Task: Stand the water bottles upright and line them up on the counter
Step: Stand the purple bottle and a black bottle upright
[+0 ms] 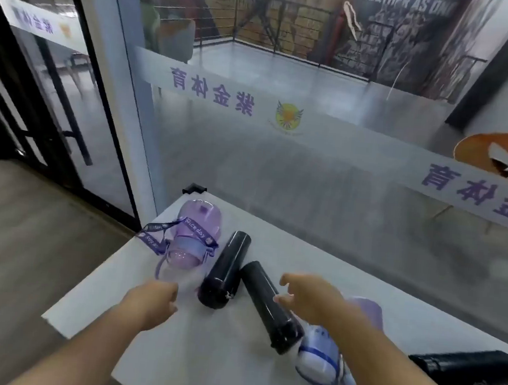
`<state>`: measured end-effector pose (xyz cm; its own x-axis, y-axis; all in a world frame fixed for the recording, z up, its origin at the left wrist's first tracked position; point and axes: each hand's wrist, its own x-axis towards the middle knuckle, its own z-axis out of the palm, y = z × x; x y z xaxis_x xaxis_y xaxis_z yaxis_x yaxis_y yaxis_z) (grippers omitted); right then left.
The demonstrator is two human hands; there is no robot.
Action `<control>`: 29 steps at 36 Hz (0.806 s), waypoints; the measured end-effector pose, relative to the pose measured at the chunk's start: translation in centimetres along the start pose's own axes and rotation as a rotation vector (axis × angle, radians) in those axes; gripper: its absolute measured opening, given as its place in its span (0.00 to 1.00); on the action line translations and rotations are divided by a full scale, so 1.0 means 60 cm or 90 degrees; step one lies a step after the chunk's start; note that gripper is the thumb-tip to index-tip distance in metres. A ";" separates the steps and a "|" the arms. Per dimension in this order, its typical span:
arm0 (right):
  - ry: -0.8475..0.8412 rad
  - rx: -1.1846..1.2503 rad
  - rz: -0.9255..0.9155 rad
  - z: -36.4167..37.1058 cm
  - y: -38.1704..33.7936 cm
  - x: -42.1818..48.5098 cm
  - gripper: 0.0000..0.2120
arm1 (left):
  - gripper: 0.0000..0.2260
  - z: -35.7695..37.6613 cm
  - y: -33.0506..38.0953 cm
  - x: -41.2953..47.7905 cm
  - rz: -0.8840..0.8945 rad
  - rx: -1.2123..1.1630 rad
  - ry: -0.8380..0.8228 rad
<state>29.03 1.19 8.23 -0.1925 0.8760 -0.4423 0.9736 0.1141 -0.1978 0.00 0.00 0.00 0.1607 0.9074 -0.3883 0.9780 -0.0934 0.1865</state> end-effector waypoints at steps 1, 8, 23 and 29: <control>-0.009 0.004 0.006 -0.001 -0.007 0.012 0.19 | 0.11 -0.004 -0.009 0.013 -0.002 0.002 0.010; -0.006 0.003 0.040 0.031 -0.033 0.073 0.19 | 0.21 0.001 -0.082 0.087 0.135 0.098 0.132; -0.024 0.009 0.023 0.076 -0.087 0.129 0.16 | 0.09 0.049 -0.180 0.138 0.333 0.241 0.114; 0.003 -0.020 -0.020 0.077 -0.110 0.157 0.16 | 0.11 0.048 -0.190 0.136 0.379 0.070 0.203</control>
<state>20.23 6.55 1.32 -0.2225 0.8737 -0.4327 0.9705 0.1561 -0.1838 -9.42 7.31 -7.88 0.6445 0.7635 0.0397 0.7458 -0.6393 0.1874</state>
